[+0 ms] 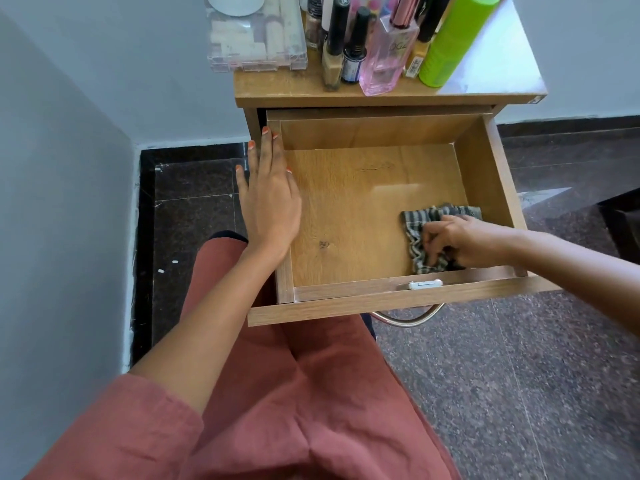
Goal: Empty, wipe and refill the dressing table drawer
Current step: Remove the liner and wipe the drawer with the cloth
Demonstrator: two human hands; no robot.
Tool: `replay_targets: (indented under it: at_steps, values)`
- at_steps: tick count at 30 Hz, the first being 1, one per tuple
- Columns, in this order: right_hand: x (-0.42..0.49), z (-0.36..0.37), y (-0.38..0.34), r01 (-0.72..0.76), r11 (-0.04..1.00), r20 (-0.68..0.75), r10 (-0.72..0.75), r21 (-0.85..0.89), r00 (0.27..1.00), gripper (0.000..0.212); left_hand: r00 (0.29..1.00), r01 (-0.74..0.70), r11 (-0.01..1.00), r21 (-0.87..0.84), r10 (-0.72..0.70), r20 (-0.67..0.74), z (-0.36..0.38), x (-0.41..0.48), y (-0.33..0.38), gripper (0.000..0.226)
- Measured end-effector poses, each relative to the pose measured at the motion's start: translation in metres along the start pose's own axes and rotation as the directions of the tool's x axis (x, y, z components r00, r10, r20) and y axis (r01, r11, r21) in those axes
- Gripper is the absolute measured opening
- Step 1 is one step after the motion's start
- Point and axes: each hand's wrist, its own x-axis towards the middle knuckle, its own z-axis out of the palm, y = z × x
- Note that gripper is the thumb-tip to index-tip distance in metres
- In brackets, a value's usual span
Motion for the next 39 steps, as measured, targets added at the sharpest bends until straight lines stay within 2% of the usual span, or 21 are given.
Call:
replay_targets:
  at_steps: [4,7,11,15,17,20,25,29,34,36,39]
  values:
    - [-0.006,0.001,0.001,-0.063,0.992,-0.002,0.063,-0.110,0.998,0.039,1.000,-0.002,1.000,-0.004,0.002,-0.001,0.001,0.001,-0.001,0.048]
    - [-0.005,0.006,0.000,-0.049,0.989,-0.081,0.038,-0.137,0.996,0.041,1.000,-0.001,1.000,-0.016,0.001,-0.007,0.001,0.001,-0.001,0.048]
    - [0.005,0.011,-0.009,-0.015,1.000,-0.187,0.014,-0.006,0.982,0.038,1.000,-0.003,1.000,-0.024,0.002,-0.016,0.002,0.001,-0.001,0.047]
    - [0.034,0.000,-0.043,0.084,0.991,-0.277,-0.052,0.106,0.960,0.037,1.000,-0.002,1.000,-0.024,0.002,-0.018,0.002,0.002,0.000,0.047]
    - [0.051,-0.009,-0.065,0.115,0.982,-0.344,-0.057,0.149,0.937,0.039,1.000,-0.003,1.000,-0.025,0.003,-0.016,0.001,0.002,0.001,0.047]
    - [0.077,-0.020,-0.091,0.095,0.973,-0.493,0.022,0.212,0.870,0.036,1.000,-0.003,1.000,-0.010,0.003,-0.018,0.000,0.002,0.001,0.048]
    - [0.096,-0.037,-0.084,-0.083,0.975,-0.607,0.194,0.206,0.771,0.038,1.000,-0.008,1.000,0.020,0.008,-0.001,-0.001,0.002,-0.001,0.048]
    - [0.089,-0.034,-0.047,-0.252,0.934,-0.617,0.357,0.254,0.701,0.038,1.000,-0.007,1.000,0.019,0.007,0.001,-0.001,0.001,-0.001,0.048]
    - [0.063,-0.020,-0.003,-0.451,0.795,-0.534,0.607,0.406,0.588,0.040,1.000,-0.007,1.000,0.008,0.007,-0.006,0.000,0.002,-0.001,0.047]
    - [0.058,-0.015,0.001,-0.471,0.758,-0.485,0.652,0.452,0.583,0.040,1.000,-0.003,1.000,0.002,0.003,-0.007,0.000,0.001,0.000,0.047]
    - [0.056,-0.016,-0.005,-0.424,0.739,-0.408,0.655,0.524,0.637,0.042,1.000,0.002,1.000,-0.011,-0.002,-0.012,0.000,0.001,0.000,0.047]
